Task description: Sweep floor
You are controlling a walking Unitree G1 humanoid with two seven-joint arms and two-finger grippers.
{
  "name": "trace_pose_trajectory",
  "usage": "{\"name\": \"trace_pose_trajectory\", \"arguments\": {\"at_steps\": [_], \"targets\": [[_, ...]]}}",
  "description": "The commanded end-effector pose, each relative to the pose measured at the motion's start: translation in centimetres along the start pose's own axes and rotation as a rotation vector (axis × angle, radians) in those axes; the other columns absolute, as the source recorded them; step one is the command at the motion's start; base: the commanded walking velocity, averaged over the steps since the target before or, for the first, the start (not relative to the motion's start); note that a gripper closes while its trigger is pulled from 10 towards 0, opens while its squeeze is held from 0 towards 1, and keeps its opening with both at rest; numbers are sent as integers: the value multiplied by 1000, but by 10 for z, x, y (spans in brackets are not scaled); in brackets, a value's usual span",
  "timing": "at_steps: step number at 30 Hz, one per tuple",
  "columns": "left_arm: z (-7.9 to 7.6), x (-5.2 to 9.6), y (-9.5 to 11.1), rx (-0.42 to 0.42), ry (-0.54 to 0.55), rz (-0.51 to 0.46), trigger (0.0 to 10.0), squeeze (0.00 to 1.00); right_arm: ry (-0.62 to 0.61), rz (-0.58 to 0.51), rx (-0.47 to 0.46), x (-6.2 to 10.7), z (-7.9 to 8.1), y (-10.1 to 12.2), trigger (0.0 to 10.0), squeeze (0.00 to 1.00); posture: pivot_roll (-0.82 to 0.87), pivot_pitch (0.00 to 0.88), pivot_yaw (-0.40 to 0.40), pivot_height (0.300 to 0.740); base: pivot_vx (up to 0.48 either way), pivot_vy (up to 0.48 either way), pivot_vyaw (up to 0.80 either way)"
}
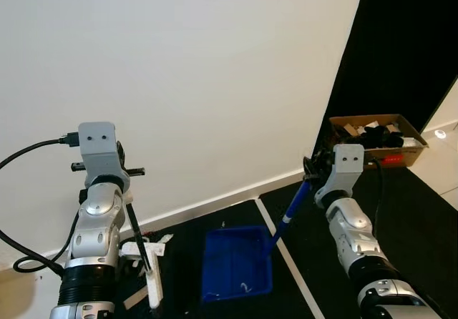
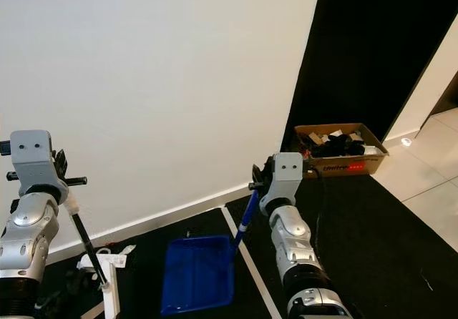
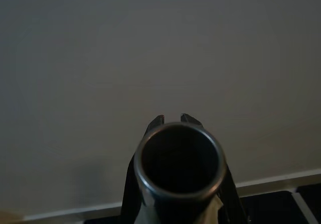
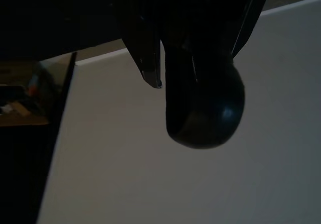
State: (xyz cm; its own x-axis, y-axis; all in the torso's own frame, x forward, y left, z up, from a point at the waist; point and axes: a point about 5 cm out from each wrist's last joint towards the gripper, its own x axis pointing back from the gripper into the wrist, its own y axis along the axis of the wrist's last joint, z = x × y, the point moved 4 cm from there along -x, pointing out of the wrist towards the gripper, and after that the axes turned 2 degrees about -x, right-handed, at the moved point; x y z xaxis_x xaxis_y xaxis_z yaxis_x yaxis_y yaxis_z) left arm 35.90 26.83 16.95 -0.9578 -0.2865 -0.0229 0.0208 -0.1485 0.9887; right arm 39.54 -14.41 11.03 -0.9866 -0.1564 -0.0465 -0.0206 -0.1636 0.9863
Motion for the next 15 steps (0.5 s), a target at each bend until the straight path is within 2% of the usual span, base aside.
{"name": "trace_pose_trajectory", "arguments": {"at_steps": [1, 4, 6, 12, 15], "targets": [[2, 0, 3, -21, 13, -10, 10000, 0, 3, -31, -3, -1, 1, 5, 10000, 0, 117, 49, 32, 740, 0, 0, 0], [1, 0, 4, -13, 4, -20, 10000, 0, 22, -43, 28, 0, 5, 6, 10000, 0, 117, 49, 32, 740, 0, 0, 0], [-1, 2, 5, 7, 5, -37, 10000, 0, 46, -47, 94, 1, 10, 5, 10000, 0, 116, 52, 33, 740, 0, 0, 0], [2, 5, 5, 99, 44, -50, 10000, 0, 42, -100, 120, 2, 15, 11, 10000, 0, 118, 58, 20, 740, 0, 0, 0], [-7, 11, 4, 98, 14, -55, 10000, 0, 45, -139, 121, 1, 17, 19, 10000, 0, 117, 60, 11, 740, 0, 0, 0]]}}
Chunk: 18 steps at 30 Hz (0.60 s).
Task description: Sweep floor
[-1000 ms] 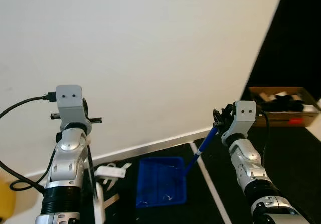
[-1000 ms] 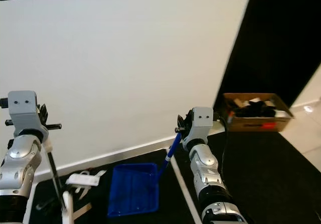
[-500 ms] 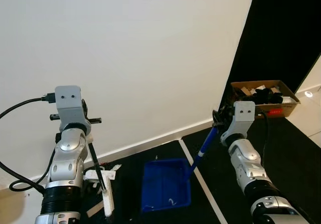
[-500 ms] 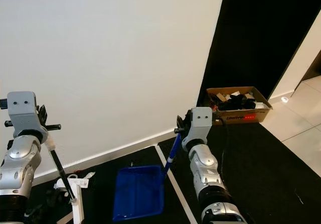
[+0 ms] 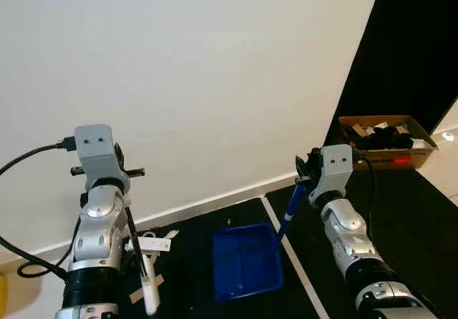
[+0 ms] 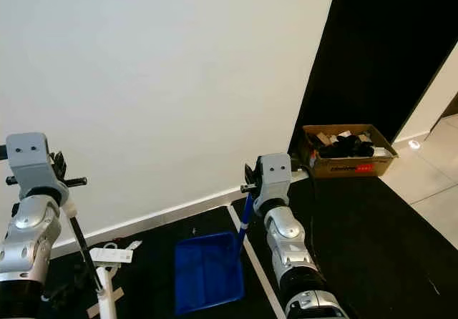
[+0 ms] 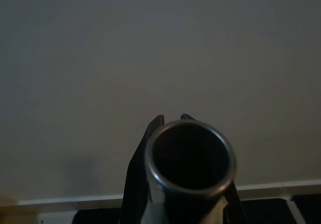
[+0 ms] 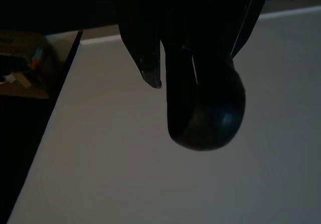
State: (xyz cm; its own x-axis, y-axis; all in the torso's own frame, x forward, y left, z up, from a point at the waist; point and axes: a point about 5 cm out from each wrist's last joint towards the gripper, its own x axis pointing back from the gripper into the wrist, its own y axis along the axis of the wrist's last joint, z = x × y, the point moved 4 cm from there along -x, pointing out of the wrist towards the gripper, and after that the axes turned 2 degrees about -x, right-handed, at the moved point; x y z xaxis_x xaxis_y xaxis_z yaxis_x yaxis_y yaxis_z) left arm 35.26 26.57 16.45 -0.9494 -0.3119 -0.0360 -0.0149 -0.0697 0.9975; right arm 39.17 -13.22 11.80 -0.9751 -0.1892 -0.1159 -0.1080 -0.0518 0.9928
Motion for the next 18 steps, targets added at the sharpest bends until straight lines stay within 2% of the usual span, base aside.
{"name": "trace_pose_trajectory", "arguments": {"at_steps": [1, 9, 13, 18], "targets": [[-8, 5, 8, -5, -25, -52, 10000, 0, -1, -81, -4, -2, 2, 15, 10000, 0, 117, 60, 11, 740, 0, 0, 0], [-18, 10, 7, -16, -73, -64, 10000, 0, -14, -100, 0, -2, 0, 19, 10000, 0, 114, 65, 10, 740, 0, 0, 0], [-19, 13, 4, -32, -93, -79, 10000, 0, -15, -104, 1, 0, 1, 17, 10000, 0, 113, 65, 9, 740, 0, 0, 0], [-16, 20, -2, -7, -119, -81, 10000, 0, -14, -90, 6, 2, -1, 13, 10000, 0, 110, 70, -1, 740, 0, 0, 0]]}}
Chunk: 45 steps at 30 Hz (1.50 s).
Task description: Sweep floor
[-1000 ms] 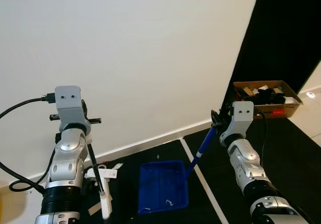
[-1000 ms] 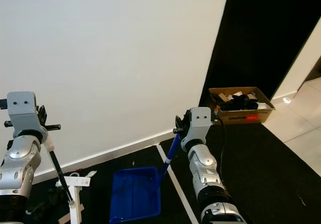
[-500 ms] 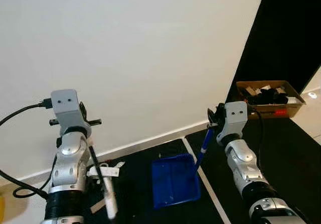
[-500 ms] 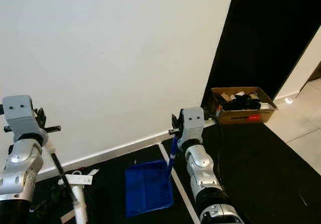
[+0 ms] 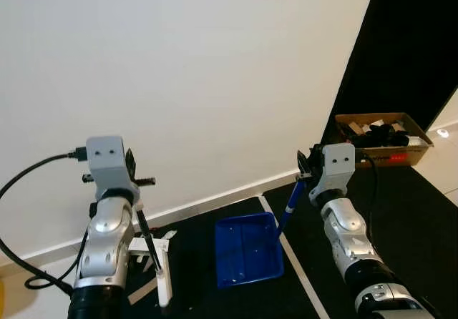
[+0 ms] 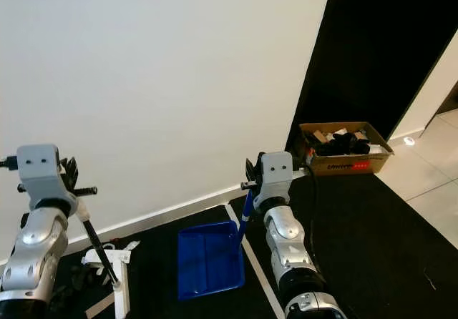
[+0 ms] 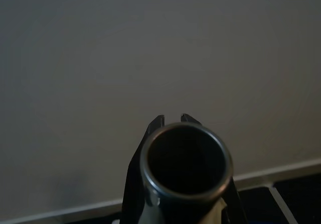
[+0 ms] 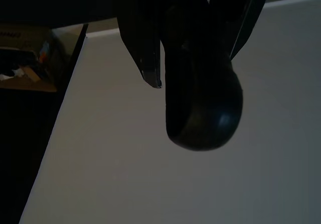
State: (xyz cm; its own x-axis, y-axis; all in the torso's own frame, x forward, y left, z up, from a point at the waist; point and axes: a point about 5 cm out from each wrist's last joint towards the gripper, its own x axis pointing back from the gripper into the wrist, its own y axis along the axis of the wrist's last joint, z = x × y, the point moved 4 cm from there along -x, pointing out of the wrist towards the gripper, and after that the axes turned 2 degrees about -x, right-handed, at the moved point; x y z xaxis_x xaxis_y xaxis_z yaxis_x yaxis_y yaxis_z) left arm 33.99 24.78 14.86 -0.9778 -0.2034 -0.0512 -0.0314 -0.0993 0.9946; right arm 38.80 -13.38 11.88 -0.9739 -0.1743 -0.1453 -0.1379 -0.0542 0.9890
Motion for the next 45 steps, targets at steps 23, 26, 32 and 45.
{"name": "trace_pose_trajectory", "arguments": {"at_steps": [23, 26, 32, 45], "targets": [[-30, 10, 11, -18, -132, -75, 10000, 0, -48, -21, 2, 4, -17, 4, 10000, 0, 85, 62, 14, 740, 0, 0, 0], [-31, 7, 18, -52, -132, -93, 10000, 0, -48, -17, 1, 5, -18, 2, 10000, 0, 85, 59, 17, 740, 0, 0, 0], [-33, 5, 20, -58, -135, -92, 10000, 0, -52, -17, -2, 5, -17, 2, 10000, 0, 83, 56, 24, 740, 0, 0, 0], [-33, 2, 18, -39, -105, -73, 10000, 0, -58, -15, -17, 5, -17, 2, 10000, 0, 82, 60, 21, 740, 0, 0, 0]]}}
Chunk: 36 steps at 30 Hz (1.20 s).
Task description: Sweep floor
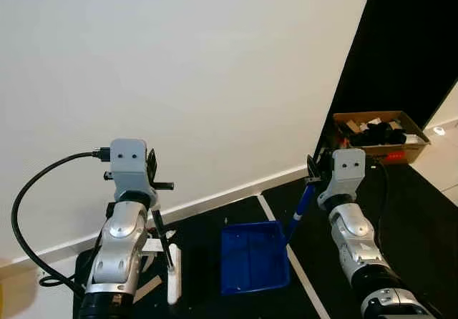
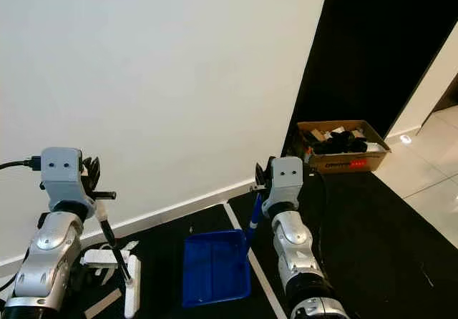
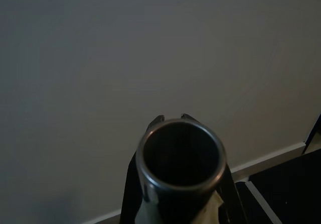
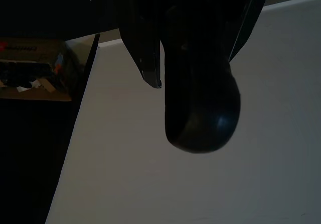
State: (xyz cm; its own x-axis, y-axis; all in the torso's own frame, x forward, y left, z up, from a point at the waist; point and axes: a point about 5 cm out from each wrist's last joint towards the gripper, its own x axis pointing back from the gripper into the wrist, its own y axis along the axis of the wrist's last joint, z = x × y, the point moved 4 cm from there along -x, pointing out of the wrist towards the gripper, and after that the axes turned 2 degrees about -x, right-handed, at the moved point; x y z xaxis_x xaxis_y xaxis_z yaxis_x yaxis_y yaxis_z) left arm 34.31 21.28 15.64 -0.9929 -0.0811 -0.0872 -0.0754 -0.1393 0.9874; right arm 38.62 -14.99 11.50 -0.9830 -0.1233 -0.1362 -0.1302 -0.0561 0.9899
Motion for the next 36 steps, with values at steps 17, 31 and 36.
{"name": "trace_pose_trajectory", "arguments": {"at_steps": [17, 31, 36], "targets": [[5, -3, 8, -11, 43, -29, 10000, 0, 20, -11, 43, -2, 5, 4, 10000, 0, 89, 66, 18, 740, 367, 0, 0], [8, -4, 9, -13, 57, -29, 10000, 0, 50, -18, 88, -3, 9, 6, 10000, 0, 89, 64, 17, 740, 480, 0, 444], [9, -4, 9, -13, 63, -29, 10000, 0, 57, -18, 101, -4, 10, 6, 10000, 0, 91, 63, 15, 740, 480, 0, 699]]}}
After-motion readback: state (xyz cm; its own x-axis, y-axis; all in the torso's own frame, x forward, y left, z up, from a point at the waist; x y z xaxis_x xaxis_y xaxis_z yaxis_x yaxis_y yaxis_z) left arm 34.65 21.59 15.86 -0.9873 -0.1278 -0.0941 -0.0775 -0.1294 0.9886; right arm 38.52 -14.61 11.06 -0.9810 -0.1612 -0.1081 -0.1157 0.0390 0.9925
